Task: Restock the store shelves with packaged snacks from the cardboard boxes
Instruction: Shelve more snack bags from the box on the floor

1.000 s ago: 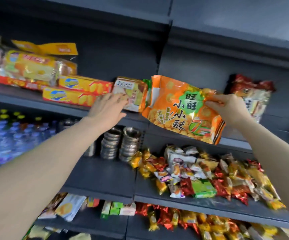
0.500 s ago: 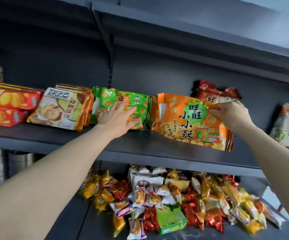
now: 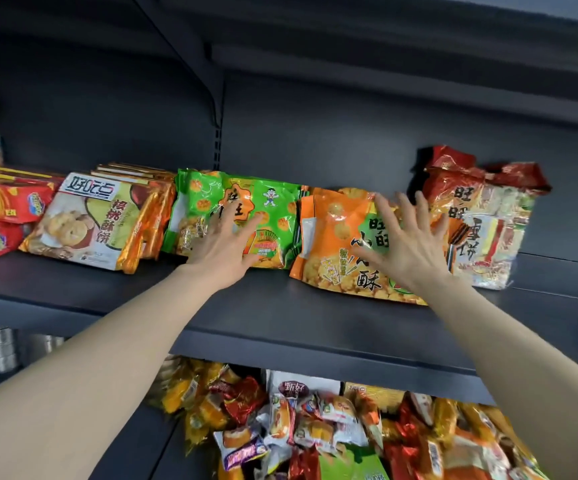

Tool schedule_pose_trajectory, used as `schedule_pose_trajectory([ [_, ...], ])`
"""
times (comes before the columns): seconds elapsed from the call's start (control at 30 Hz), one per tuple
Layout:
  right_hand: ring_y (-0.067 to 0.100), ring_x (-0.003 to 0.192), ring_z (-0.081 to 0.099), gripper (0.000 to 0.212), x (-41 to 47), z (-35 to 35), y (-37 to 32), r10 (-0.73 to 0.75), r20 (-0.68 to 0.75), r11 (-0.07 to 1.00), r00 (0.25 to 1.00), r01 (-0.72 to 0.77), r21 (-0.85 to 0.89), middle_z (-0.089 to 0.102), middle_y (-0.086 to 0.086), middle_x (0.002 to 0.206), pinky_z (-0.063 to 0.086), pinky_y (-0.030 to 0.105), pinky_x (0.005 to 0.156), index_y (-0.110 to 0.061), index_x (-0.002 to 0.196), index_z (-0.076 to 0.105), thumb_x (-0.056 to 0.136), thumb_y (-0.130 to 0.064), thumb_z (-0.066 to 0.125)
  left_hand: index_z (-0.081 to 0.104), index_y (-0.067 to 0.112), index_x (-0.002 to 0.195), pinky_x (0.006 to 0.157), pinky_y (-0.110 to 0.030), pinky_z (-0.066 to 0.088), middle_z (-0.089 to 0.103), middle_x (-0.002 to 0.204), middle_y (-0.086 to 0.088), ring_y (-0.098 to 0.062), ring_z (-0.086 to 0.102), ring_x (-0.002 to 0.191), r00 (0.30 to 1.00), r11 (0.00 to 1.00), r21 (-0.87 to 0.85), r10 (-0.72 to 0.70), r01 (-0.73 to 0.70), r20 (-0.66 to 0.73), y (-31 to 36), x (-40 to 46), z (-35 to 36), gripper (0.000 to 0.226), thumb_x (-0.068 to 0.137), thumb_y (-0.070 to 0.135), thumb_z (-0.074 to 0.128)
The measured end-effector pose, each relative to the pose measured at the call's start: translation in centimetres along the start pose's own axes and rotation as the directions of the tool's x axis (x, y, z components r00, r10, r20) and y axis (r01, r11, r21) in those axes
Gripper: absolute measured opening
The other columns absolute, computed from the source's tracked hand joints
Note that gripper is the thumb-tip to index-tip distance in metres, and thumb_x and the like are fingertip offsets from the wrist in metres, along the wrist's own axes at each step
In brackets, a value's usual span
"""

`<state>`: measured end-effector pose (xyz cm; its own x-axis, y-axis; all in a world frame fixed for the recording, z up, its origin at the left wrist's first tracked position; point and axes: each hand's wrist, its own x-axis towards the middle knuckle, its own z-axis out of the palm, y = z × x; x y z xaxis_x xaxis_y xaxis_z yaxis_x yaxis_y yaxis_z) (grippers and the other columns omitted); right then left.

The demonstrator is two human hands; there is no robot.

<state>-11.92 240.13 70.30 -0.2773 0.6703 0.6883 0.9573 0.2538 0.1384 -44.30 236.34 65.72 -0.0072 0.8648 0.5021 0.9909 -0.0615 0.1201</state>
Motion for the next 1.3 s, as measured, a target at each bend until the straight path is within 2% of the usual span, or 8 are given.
schedule_pose_trajectory([
  [0.07,0.038,0.154,0.000,0.118,0.1,0.9,-0.2,-0.058,0.007,0.996,0.998,0.058,-0.060,0.007,0.010,0.167,0.009,0.076,0.110,-0.034,0.160,0.000,0.067,-0.098,0.035,0.007,0.048,0.154,0.103,-0.070,0.037,-0.020,0.161,0.002,-0.040,0.002,0.149,1.000,1.000,-0.006,-0.014,0.014,-0.006,0.2,0.1,0.3,0.071,0.097,0.053,0.050],
  [0.13,0.039,0.153,-0.001,0.121,0.3,1.4,0.0,-0.063,0.003,0.995,0.998,0.063,-0.078,0.005,0.012,0.167,0.011,0.077,0.110,-0.034,0.160,-0.004,0.065,-0.099,0.033,0.007,0.049,0.153,0.105,-0.074,0.030,-0.021,0.160,0.000,-0.041,0.000,0.148,1.000,1.000,-0.007,-0.025,0.025,-0.019,0.4,0.2,0.7,0.068,0.097,0.056,0.046],
  [0.4,0.042,0.152,0.008,0.109,0.8,2.9,0.3,-0.089,0.004,0.986,0.996,0.088,-0.141,0.023,0.015,0.163,0.018,0.078,0.109,-0.024,0.161,0.006,0.078,-0.093,0.019,0.006,0.049,0.154,0.105,-0.075,0.028,-0.023,0.160,-0.003,-0.042,-0.003,0.149,0.998,0.999,0.038,-0.037,0.039,-0.050,0.5,0.5,1.7,0.068,0.098,0.055,0.045],
  [0.53,0.041,0.152,0.009,0.107,0.4,2.5,0.1,-0.089,-0.006,0.986,0.996,0.088,-0.143,0.023,0.015,0.163,0.018,0.077,0.110,-0.024,0.161,0.008,0.080,-0.092,0.018,0.012,0.046,0.154,0.100,-0.067,0.042,-0.020,0.162,-0.003,-0.041,0.003,0.150,0.998,1.000,0.012,-0.007,0.007,-0.058,0.4,0.3,1.2,0.068,0.097,0.052,0.049],
  [0.67,0.041,0.151,0.012,0.096,-0.2,1.0,-0.9,-0.081,-0.047,0.988,0.996,0.074,-0.134,0.025,0.015,0.162,0.017,0.074,0.111,-0.025,0.160,0.017,0.085,-0.085,0.029,0.021,0.039,0.155,0.095,-0.057,0.051,-0.006,0.163,-0.008,-0.036,0.020,0.146,0.994,0.998,0.040,0.043,-0.039,-0.104,0.5,-1.0,-0.4,0.065,0.098,0.045,0.053],
  [0.77,0.042,0.150,0.017,0.079,-0.8,-0.4,-2.5,-0.104,-0.095,0.989,0.990,0.093,-0.115,0.028,0.016,0.160,0.020,0.072,0.110,-0.025,0.157,0.025,0.096,-0.074,0.031,0.025,0.034,0.155,0.100,-0.055,0.046,0.008,0.161,-0.013,-0.035,0.027,0.142,0.984,0.995,0.087,0.070,-0.056,-0.163,0.4,-2.4,-2.1,0.064,0.098,0.044,0.053],
  [0.93,0.040,0.145,0.030,0.061,-2.2,-2.6,-8.3,-0.127,-0.173,0.992,0.977,0.129,0.001,0.037,0.016,0.155,0.025,0.069,0.110,-0.025,0.153,0.036,0.100,-0.055,0.031,0.030,0.031,0.153,0.106,-0.055,0.040,0.017,0.161,-0.012,-0.036,0.026,0.144,0.968,0.996,0.089,0.049,-0.027,-0.247,-1.6,-6.2,-5.2,0.062,0.098,0.044,0.054],
  [1.3,0.039,0.140,0.039,0.054,-9.0,-5.5,-31.6,-0.279,-0.211,0.928,0.937,0.319,0.191,0.044,0.016,0.151,0.031,0.063,0.109,-0.023,0.151,0.040,0.103,-0.049,0.036,0.047,0.021,0.144,0.098,-0.053,0.044,0.038,0.150,-0.013,-0.038,0.043,0.131,0.941,0.973,0.181,-0.080,0.145,-0.329,-16.3,-24.5,-10.9,0.056,0.092,0.037,0.061],
])
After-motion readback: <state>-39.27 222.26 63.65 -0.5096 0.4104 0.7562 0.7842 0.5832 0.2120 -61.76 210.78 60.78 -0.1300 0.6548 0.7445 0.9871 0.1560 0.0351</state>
